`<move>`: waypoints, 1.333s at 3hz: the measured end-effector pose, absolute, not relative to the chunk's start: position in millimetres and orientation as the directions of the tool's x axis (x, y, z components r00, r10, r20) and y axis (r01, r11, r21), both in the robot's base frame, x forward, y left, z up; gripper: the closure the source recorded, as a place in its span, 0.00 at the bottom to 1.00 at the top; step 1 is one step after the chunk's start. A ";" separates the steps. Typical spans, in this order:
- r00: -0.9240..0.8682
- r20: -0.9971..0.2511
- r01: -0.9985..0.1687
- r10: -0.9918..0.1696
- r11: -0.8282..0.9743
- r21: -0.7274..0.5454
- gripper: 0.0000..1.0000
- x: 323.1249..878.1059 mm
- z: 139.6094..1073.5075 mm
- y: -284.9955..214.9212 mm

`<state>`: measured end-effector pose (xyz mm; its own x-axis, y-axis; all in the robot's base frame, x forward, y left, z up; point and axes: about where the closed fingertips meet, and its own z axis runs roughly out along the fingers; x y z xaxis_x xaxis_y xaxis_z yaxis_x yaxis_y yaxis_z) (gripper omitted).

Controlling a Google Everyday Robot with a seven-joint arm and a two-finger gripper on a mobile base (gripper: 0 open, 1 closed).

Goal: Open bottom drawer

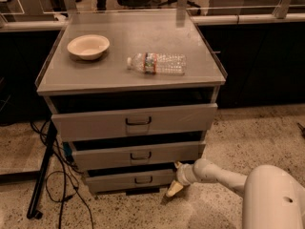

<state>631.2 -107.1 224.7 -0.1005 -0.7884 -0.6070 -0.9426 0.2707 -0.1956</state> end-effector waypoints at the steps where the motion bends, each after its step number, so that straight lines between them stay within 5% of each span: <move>1: -0.097 -0.610 -0.942 -0.786 0.270 -0.198 0.00 641.7 213.5 -106.9; 4: -0.126 -0.599 -0.954 -0.791 0.261 -0.144 0.00 621.4 177.3 -101.6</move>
Offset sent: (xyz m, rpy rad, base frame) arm 0.0572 -0.0089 -0.0280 0.0038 -0.0152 -0.0113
